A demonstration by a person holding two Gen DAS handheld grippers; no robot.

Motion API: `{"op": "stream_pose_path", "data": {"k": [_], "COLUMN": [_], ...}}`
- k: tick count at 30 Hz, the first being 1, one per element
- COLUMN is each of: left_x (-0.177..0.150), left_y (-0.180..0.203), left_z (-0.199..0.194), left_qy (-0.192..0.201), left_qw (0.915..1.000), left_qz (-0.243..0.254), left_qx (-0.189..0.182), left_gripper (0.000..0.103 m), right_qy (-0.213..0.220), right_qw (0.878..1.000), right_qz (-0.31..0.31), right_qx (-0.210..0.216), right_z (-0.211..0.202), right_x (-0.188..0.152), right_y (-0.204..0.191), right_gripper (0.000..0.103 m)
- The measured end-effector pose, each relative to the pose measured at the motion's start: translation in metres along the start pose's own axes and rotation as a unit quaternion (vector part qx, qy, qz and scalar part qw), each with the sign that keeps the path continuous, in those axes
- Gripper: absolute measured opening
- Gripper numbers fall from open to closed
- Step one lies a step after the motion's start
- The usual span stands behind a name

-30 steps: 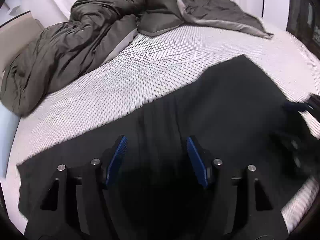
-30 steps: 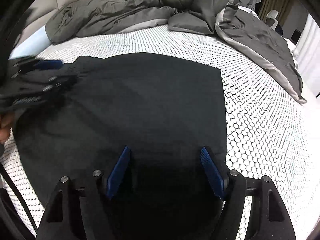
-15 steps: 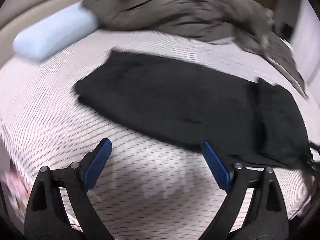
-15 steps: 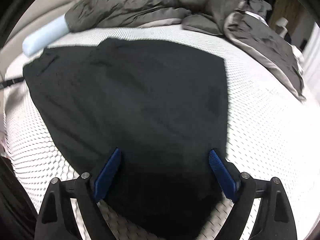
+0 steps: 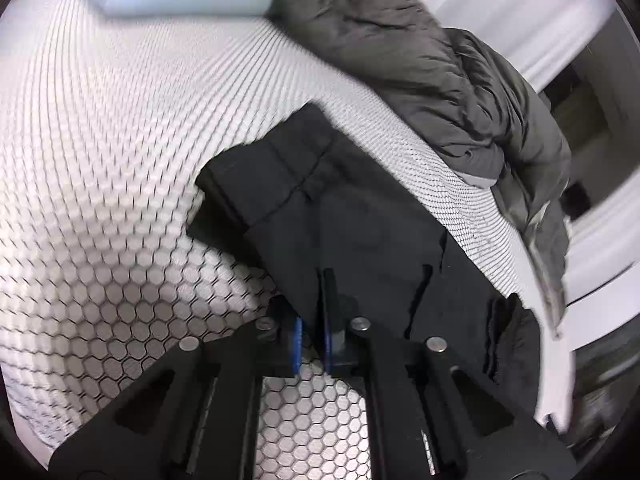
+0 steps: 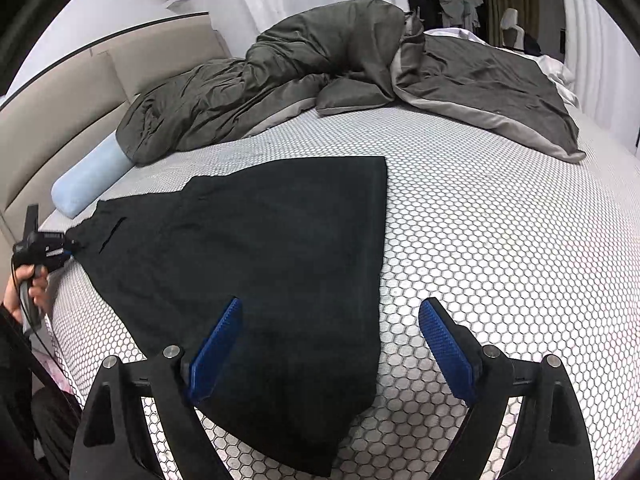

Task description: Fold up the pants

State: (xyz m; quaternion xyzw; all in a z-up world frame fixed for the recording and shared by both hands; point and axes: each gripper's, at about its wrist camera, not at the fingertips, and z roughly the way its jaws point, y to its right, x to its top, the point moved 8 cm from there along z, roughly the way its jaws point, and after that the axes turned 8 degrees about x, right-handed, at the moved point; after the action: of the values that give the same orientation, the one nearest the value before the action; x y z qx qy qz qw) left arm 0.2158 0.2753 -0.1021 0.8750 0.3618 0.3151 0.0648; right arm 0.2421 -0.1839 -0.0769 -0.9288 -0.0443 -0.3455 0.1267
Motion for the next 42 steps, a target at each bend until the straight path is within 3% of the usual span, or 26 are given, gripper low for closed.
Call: {"op": "stream_pose_path", "data": {"k": [3, 6, 8, 11, 13, 15, 16, 17, 19, 22, 24, 26, 30, 33, 36, 38, 42], "left_x": [0.005, 0.004, -0.007, -0.053, -0.093, -0.155, -0.190, -0.217, -0.252, -0.270, -0.258, -0.230, -0.167, -0.145, -0.141, -0.143, -0.133], "left_y": [0.042, 0.109, 0.159, 0.259, 0.312, 0.357, 0.371, 0.376, 0.370, 0.348, 0.332, 0.317, 0.297, 0.285, 0.258, 0.250, 0.242], "left_z": [-0.036, -0.084, -0.113, -0.147, -0.151, -0.138, -0.123, -0.107, -0.081, -0.070, -0.079, -0.087, -0.065, -0.035, -0.007, 0.004, 0.019], "left_qy": [0.064, 0.115, 0.138, 0.158, 0.142, 0.086, 0.037, -0.006, -0.059, -0.073, -0.056, -0.015, 0.031, 0.053, 0.024, 0.004, 0.015], "left_qw": [0.9940, 0.9814, 0.9687, 0.9359, 0.9171, 0.8928, 0.8791, 0.8710, 0.8621, 0.8518, 0.8563, 0.8730, 0.9099, 0.9230, 0.9385, 0.9387, 0.9364], "left_qz": [0.084, 0.154, 0.203, 0.297, 0.342, 0.397, 0.423, 0.435, 0.451, 0.472, 0.464, 0.441, 0.388, 0.368, 0.327, 0.327, 0.338], "left_qx": [0.028, -0.001, -0.034, -0.104, -0.148, -0.195, -0.216, -0.228, -0.224, -0.216, -0.219, -0.208, -0.143, -0.097, -0.107, -0.109, -0.095], "left_gripper": [0.002, 0.002, 0.002, 0.002, 0.002, 0.009, 0.021, 0.033, 0.042, 0.043, 0.053, 0.086, 0.087, 0.087, 0.087, 0.087, 0.087], "right_qy": [-0.005, -0.002, 0.000, 0.006, 0.012, 0.017, 0.018, 0.019, 0.018, 0.018, 0.022, 0.026, 0.021, 0.014, -0.006, -0.031, -0.071], "right_qw": [1.000, 1.000, 1.000, 1.000, 1.000, 1.000, 1.000, 0.999, 0.999, 0.996, 0.996, 0.997, 0.998, 0.995, 0.986, 0.980, 0.963], "right_qz": [-0.014, -0.019, -0.022, -0.017, -0.007, 0.007, 0.011, 0.019, 0.030, 0.061, 0.068, 0.065, 0.054, 0.060, 0.088, 0.098, 0.137], "right_qx": [-0.002, 0.003, 0.001, -0.006, -0.011, -0.020, -0.023, -0.029, -0.042, -0.056, -0.049, -0.040, 0.024, 0.074, 0.140, 0.169, 0.222], "right_z": [-0.001, -0.002, -0.003, -0.007, -0.012, -0.016, -0.018, -0.021, -0.024, -0.032, -0.037, -0.038, -0.032, -0.025, -0.016, -0.008, 0.012], "right_x": [-0.004, -0.003, -0.003, -0.001, 0.000, 0.001, 0.000, 0.000, -0.001, -0.005, -0.005, -0.003, 0.000, 0.002, -0.002, -0.011, -0.028], "right_y": [-0.006, -0.009, -0.008, -0.002, 0.007, 0.020, 0.026, 0.035, 0.048, 0.067, 0.071, 0.067, 0.039, 0.021, 0.009, 0.001, -0.006], "right_gripper": [0.091, 0.091, 0.091, 0.091, 0.091, 0.091, 0.091, 0.091, 0.091, 0.091, 0.091, 0.091, 0.091, 0.091, 0.084, 0.082, 0.081]}}
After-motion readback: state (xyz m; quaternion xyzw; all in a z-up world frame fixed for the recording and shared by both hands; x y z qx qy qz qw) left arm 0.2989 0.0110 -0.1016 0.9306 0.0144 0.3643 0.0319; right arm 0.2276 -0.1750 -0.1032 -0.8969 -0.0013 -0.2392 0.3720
